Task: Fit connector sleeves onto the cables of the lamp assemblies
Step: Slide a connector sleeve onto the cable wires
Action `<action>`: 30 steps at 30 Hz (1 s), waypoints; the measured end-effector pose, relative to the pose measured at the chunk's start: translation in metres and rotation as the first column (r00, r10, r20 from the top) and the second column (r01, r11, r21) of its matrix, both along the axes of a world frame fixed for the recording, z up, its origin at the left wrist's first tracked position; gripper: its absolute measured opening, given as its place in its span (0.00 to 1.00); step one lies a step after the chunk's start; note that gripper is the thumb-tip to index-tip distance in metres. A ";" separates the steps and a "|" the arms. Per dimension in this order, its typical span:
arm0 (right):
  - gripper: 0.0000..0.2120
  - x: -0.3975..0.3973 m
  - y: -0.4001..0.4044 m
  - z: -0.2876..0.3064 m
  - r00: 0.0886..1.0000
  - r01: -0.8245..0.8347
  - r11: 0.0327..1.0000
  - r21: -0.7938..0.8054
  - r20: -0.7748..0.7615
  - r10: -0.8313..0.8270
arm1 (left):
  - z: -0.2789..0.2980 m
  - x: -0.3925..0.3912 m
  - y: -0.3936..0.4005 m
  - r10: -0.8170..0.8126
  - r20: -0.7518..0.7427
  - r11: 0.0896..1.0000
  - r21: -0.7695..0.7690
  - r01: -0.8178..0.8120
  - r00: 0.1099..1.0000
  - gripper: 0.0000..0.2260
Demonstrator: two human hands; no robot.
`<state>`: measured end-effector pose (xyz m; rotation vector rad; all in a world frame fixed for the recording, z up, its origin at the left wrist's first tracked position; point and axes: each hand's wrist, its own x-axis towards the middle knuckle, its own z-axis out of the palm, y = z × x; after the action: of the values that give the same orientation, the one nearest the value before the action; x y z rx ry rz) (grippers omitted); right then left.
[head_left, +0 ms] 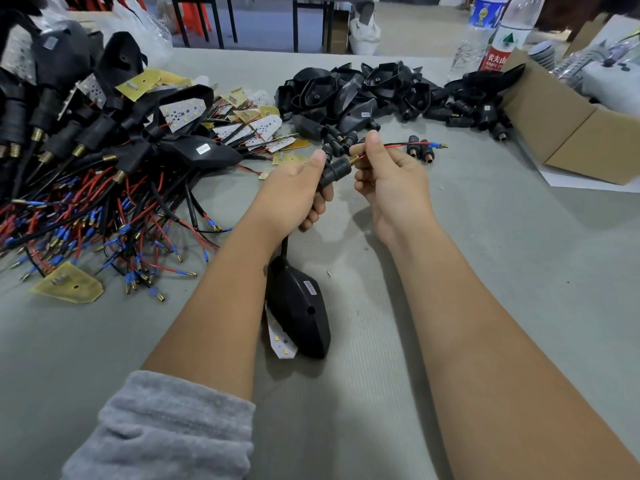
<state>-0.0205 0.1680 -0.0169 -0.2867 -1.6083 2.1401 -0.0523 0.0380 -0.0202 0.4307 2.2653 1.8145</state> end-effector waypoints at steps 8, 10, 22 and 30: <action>0.14 0.001 0.003 0.000 0.998 0.048 0.999 -0.024 0.040 -0.047 | -0.005 0.001 -0.001 -0.072 -0.191 0.995 -0.084 0.057 0.979 0.11; 0.14 0.000 0.005 0.000 0.996 0.081 0.996 -0.044 0.044 -0.080 | -0.005 0.001 -0.002 -0.094 -0.231 0.994 -0.067 0.081 0.969 0.03; 0.13 0.002 0.004 0.000 0.995 0.099 0.995 -0.009 0.027 -0.099 | -0.005 -0.001 -0.001 -0.027 -0.199 0.987 -0.160 -0.006 0.980 0.22; 0.14 0.003 0.004 0.002 0.996 0.094 0.995 -0.045 0.005 -0.094 | 0.001 0.001 -0.006 -0.085 -0.087 0.994 -0.074 0.078 0.993 0.17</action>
<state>-0.0179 0.1719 -0.0151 -0.3725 -1.5189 2.1072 -0.0510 0.0321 -0.0192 0.5953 2.3259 1.7034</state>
